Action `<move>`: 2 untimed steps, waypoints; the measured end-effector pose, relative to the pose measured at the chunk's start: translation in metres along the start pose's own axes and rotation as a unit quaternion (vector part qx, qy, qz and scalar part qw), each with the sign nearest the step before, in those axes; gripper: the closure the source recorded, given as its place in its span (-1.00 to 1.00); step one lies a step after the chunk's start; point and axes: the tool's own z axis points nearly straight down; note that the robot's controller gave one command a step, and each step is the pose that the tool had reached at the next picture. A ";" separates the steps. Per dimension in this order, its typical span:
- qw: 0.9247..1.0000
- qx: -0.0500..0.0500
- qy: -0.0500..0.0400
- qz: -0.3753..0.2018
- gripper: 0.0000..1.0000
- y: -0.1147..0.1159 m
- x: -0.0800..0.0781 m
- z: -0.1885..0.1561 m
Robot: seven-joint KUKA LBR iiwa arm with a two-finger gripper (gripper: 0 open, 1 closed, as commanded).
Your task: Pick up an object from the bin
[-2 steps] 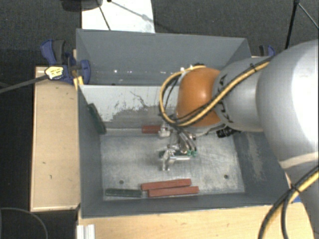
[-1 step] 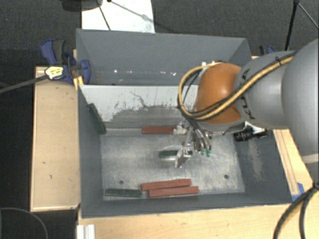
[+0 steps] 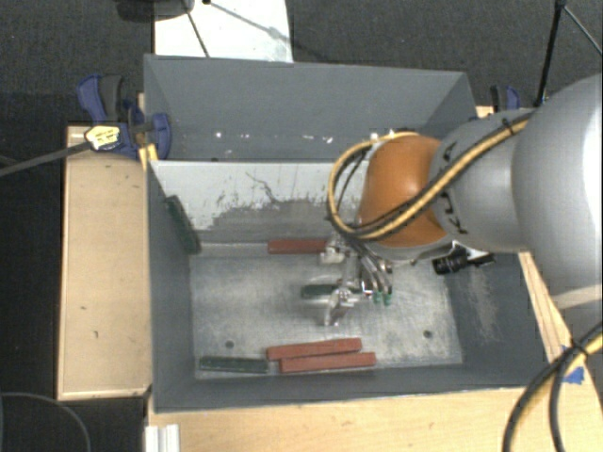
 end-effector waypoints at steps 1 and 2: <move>0.998 -0.002 -0.008 0.065 1.00 0.006 0.003 0.001; 0.998 -0.002 -0.008 0.065 1.00 0.006 0.003 0.001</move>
Offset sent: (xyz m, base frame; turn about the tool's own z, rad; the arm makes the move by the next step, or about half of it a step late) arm 0.0000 0.0000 0.0000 0.0000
